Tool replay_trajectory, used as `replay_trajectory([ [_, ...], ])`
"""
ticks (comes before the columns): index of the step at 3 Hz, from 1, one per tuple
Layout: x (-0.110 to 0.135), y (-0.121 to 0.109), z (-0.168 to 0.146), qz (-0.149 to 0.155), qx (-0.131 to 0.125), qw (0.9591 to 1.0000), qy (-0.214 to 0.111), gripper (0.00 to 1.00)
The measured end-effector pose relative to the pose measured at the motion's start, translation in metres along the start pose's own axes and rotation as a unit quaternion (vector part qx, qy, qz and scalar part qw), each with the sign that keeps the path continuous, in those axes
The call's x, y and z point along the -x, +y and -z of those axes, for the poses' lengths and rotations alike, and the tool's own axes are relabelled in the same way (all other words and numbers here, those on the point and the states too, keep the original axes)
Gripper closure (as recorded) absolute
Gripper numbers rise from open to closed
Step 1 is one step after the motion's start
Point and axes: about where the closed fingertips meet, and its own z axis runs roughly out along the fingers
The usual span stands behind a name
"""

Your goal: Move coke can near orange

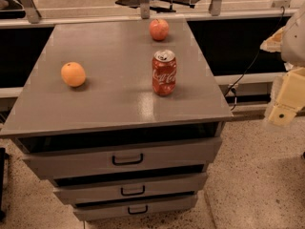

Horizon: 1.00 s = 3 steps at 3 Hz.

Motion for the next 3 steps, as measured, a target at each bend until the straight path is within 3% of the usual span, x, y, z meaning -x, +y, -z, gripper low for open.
replay_trajectory([
  [1,0.0,0.0,0.0,0.0,0.0,1.0,0.0,0.0],
  [2,0.002,-0.004,-0.003,-0.001,0.001,0.9996,-0.028,0.0],
  [3,0.01,-0.022,-0.021,-0.004,0.005,0.996,-0.09,0.0],
])
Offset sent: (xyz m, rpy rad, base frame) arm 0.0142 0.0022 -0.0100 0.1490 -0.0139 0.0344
